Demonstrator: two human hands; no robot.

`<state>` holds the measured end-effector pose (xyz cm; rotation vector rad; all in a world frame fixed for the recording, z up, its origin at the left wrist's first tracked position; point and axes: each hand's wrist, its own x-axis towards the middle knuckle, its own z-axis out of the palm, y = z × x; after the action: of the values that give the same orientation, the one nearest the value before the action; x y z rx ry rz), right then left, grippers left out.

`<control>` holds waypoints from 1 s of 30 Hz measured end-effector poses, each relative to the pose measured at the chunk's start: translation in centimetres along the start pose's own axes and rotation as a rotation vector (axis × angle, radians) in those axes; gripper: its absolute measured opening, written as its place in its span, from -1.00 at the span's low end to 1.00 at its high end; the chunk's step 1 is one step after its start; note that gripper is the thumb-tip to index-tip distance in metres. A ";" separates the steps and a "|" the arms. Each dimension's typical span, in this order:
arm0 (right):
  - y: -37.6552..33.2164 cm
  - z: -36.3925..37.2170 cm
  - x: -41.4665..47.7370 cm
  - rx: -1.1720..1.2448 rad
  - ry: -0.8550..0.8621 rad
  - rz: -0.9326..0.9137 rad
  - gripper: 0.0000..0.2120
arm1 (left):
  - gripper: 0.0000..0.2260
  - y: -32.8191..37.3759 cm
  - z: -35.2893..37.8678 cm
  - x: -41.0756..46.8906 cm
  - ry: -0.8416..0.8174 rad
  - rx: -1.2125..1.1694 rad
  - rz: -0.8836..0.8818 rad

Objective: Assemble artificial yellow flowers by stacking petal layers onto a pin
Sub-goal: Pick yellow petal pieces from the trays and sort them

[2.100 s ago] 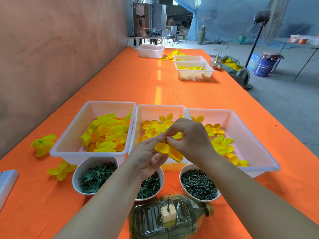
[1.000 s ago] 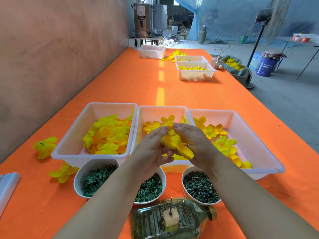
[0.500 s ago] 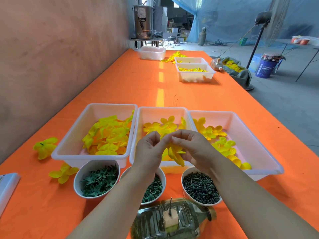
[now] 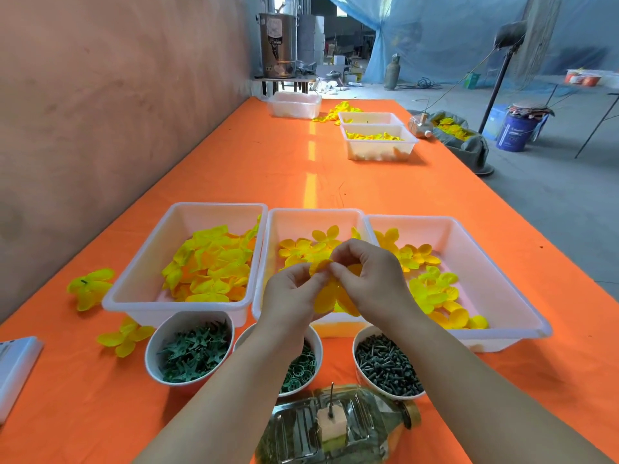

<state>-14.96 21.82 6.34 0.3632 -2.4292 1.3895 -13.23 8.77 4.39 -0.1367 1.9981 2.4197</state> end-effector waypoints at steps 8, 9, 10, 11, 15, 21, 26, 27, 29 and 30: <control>0.6 -1.8 1.0 0.856 -0.399 0.648 -0.74 | -0.86 0.6 -1.2 0.1 -0.121 -0.141 0.023; 0.7 -1.8 1.0 0.879 -0.430 0.641 -0.70 | -0.87 0.6 -1.3 0.0 -0.141 -0.151 0.026; 0.9 -1.7 0.9 0.881 -0.448 0.612 -0.71 | -0.86 0.6 -1.4 0.0 -0.145 -0.151 0.026; 1.0 -1.4 0.8 0.853 -0.439 0.573 -0.74 | -0.84 0.7 -1.5 0.0 -0.133 -0.139 0.021; 1.0 -1.2 0.6 0.631 -0.340 0.402 -0.80 | -0.79 1.0 -1.7 0.2 -0.132 -0.151 -0.040; 0.2 -1.9 1.0 0.492 -0.332 0.304 -0.93 | -0.71 0.6 -1.4 0.1 -0.168 -0.241 -0.140; 0.0 -1.5 0.9 0.235 -0.081 0.100 -0.87 | -0.79 0.6 -1.2 0.1 -0.187 -0.366 -0.257; 0.0 -1.5 0.8 0.162 -0.041 0.048 -0.87 | -0.78 0.6 -1.2 0.1 -0.197 -0.381 -0.281; 0.0 -1.4 0.4 -0.015 0.035 -0.101 -0.90 | -0.80 0.7 -1.2 0.0 -0.197 -0.386 -0.305; 0.0 -1.3 0.1 -0.126 0.088 -0.228 -0.92 | -0.82 0.7 -1.1 0.0 -0.188 -0.384 -0.307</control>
<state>-14.90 22.93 7.00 0.5181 -2.3073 1.1267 -13.23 7.57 4.82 -0.1905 1.3129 2.4702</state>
